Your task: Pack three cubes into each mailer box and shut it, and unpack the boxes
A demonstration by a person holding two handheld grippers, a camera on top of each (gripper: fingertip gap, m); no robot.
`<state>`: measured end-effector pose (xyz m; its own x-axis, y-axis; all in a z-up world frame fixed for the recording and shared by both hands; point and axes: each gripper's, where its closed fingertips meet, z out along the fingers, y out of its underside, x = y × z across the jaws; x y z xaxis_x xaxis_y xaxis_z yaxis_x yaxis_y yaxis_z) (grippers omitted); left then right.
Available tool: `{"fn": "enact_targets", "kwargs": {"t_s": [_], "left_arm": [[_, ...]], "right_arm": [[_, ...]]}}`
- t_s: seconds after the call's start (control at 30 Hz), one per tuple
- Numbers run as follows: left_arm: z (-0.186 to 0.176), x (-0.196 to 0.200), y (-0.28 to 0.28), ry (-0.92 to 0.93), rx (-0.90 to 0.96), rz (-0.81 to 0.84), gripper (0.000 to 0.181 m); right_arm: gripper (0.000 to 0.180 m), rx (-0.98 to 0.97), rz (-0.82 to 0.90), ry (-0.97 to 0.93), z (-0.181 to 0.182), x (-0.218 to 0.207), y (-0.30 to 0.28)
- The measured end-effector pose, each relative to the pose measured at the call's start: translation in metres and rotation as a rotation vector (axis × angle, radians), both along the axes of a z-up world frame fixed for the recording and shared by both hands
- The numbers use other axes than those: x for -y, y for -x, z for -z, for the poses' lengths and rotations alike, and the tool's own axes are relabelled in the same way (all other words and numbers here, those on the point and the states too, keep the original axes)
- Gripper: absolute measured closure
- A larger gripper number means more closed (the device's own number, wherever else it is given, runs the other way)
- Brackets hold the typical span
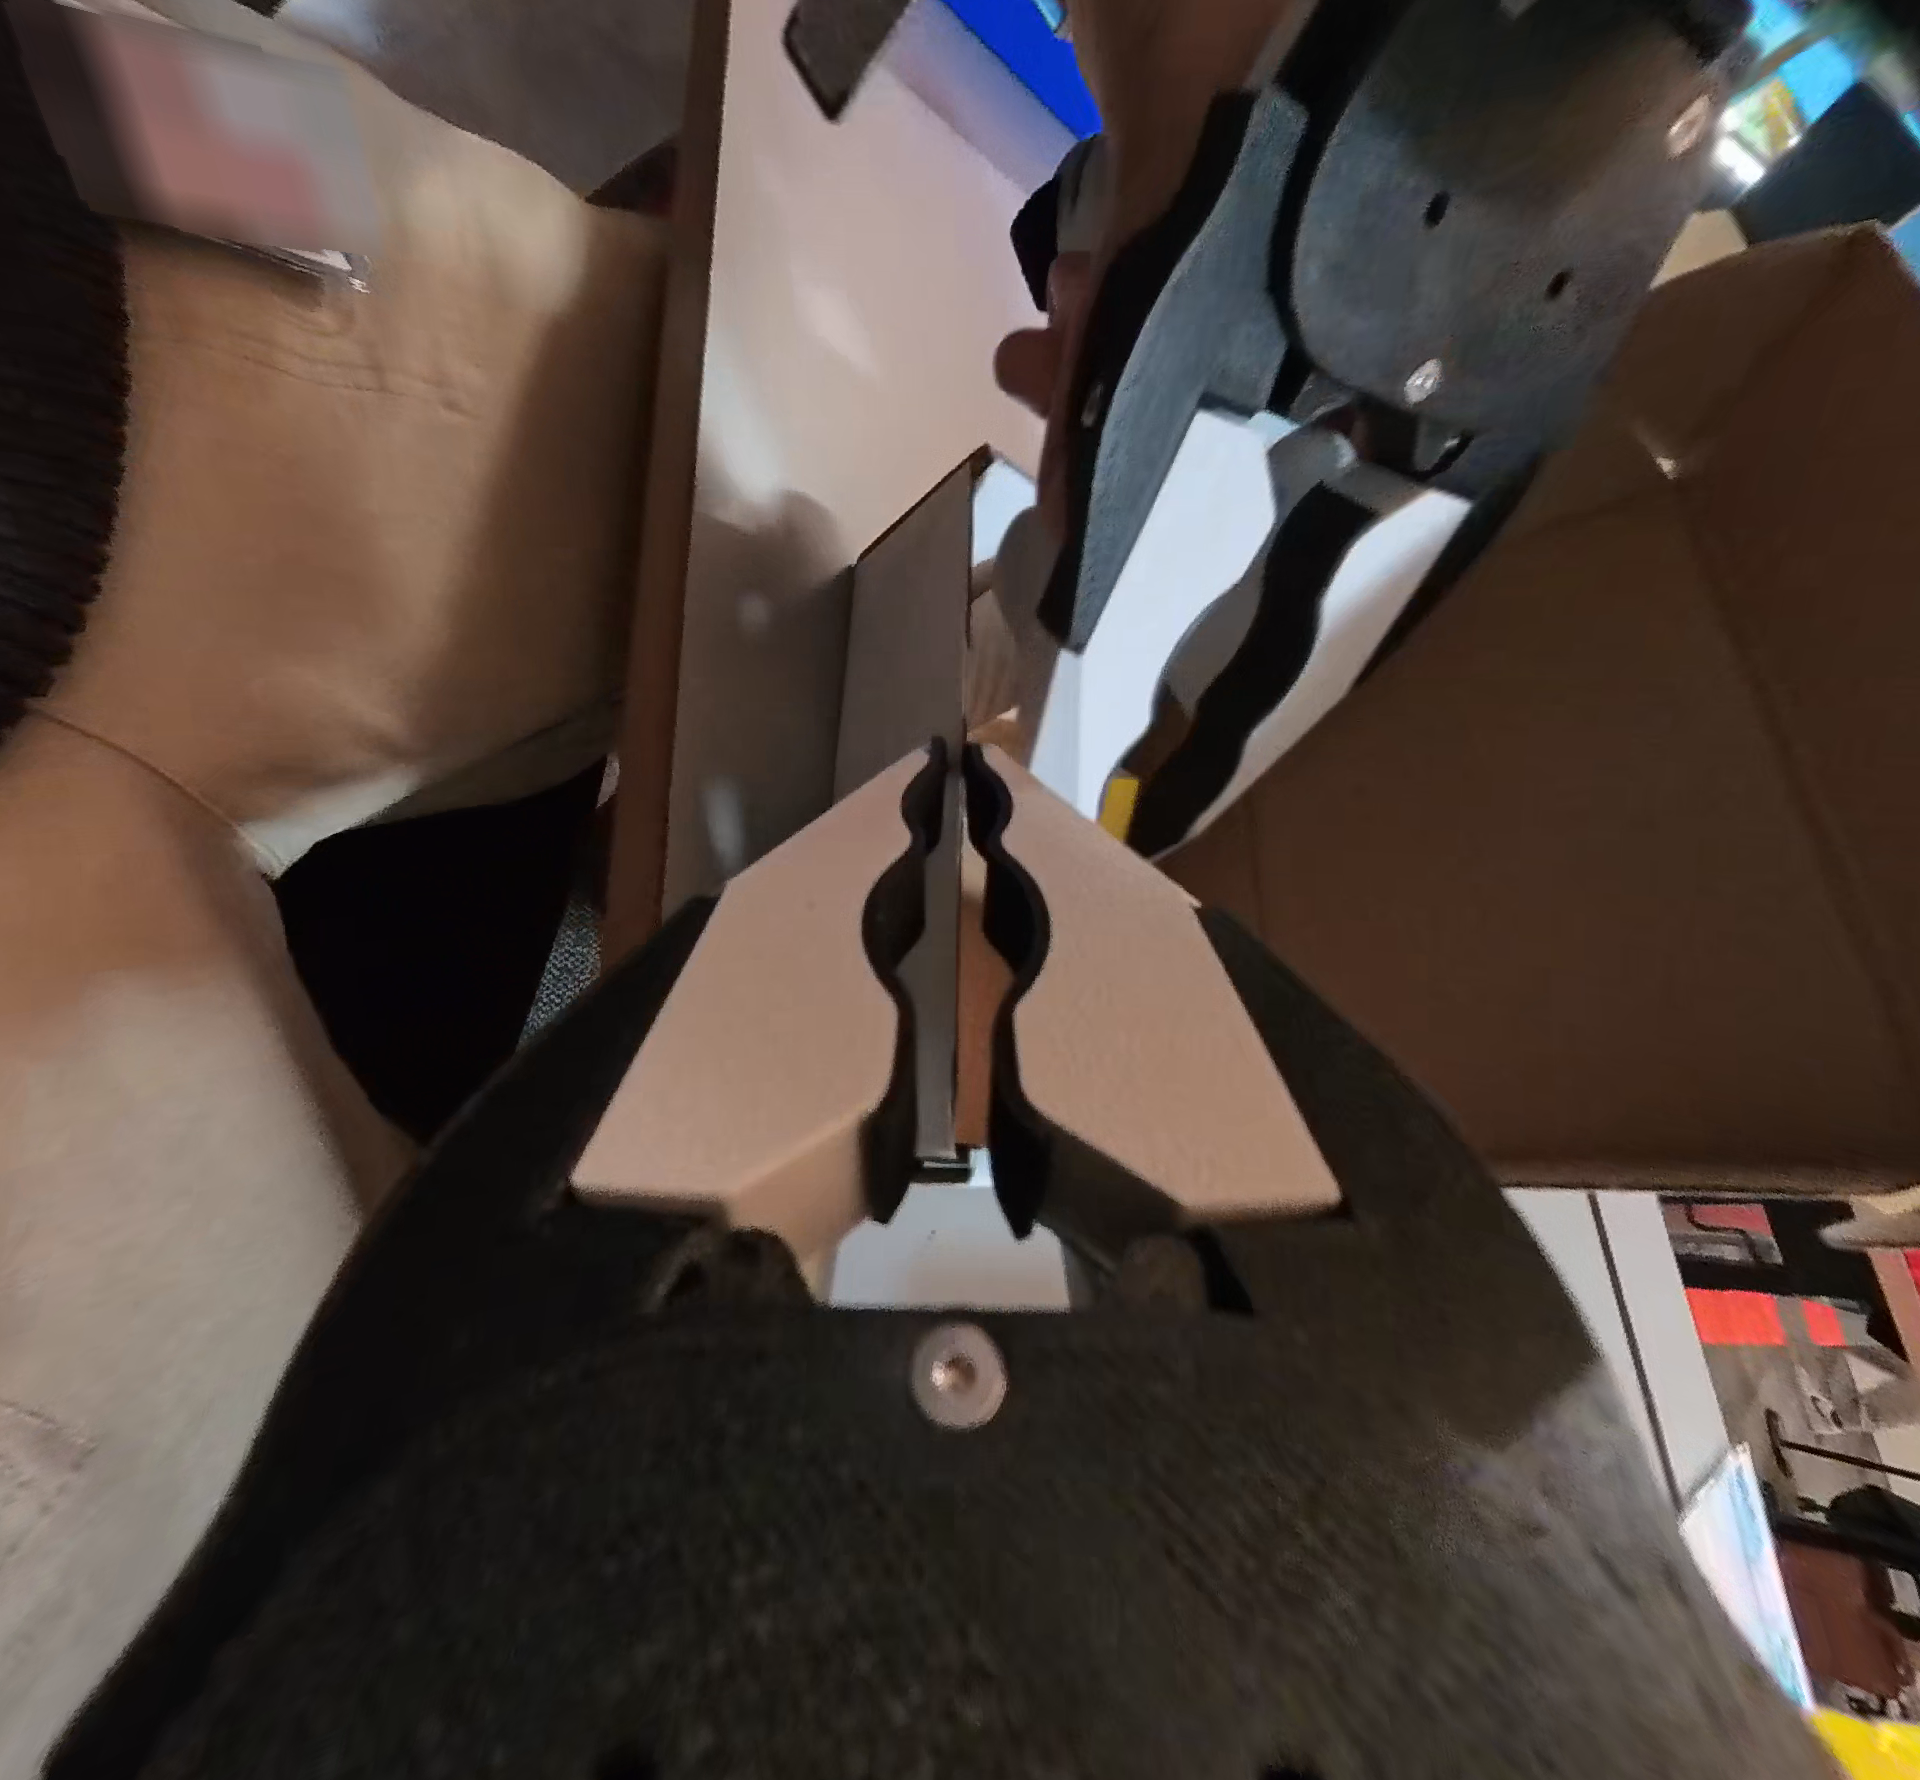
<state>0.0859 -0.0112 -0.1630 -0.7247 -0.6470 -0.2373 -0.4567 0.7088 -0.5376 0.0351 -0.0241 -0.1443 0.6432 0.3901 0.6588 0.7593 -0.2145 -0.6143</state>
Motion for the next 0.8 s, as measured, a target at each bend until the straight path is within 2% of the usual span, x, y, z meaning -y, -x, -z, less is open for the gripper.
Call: {"fn": "enact_targets", "kwargs": {"t_s": [0.23, 0.8], "left_arm": [[0.014, 0.007, 0.000, -0.050, -0.019, 0.023, 0.155], [-0.006, 0.012, -0.004, 0.051, 0.031, -0.017, 0.156]], "right_arm": [[0.177, 0.008, 0.012, -0.004, 0.000, 0.003, 0.000], [0.177, 0.008, 0.010, -0.003, 0.000, 0.003, 0.000]]}}
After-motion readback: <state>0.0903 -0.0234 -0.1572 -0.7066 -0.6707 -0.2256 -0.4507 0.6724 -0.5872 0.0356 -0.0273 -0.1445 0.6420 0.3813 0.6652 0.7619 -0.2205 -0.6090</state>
